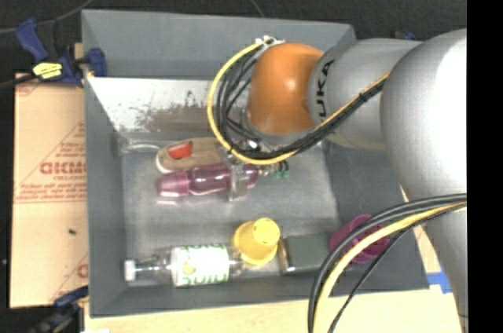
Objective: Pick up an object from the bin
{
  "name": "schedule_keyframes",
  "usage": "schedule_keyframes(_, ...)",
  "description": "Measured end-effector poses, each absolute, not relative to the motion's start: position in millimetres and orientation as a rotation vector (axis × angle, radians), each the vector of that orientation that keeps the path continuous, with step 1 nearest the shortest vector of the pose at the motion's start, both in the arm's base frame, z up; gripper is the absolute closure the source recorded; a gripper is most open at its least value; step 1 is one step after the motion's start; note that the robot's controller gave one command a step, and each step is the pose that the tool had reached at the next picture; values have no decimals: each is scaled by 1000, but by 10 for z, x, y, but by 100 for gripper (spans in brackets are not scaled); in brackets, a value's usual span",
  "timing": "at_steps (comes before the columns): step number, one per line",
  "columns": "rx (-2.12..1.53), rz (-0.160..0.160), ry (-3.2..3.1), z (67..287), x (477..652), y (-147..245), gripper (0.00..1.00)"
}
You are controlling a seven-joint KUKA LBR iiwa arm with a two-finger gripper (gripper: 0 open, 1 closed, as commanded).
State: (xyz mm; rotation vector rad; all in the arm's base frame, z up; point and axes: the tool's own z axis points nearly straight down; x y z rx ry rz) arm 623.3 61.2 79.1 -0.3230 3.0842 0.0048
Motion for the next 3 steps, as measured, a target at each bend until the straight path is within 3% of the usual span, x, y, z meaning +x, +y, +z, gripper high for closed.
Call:
schedule_keyframes(1,-283,15,3100,779,6299,553,100)
schedule_keyframes(2,-300,7,3087,713,6370,581,0)
schedule_keyframes(3,-305,4,3086,727,6388,583,100)
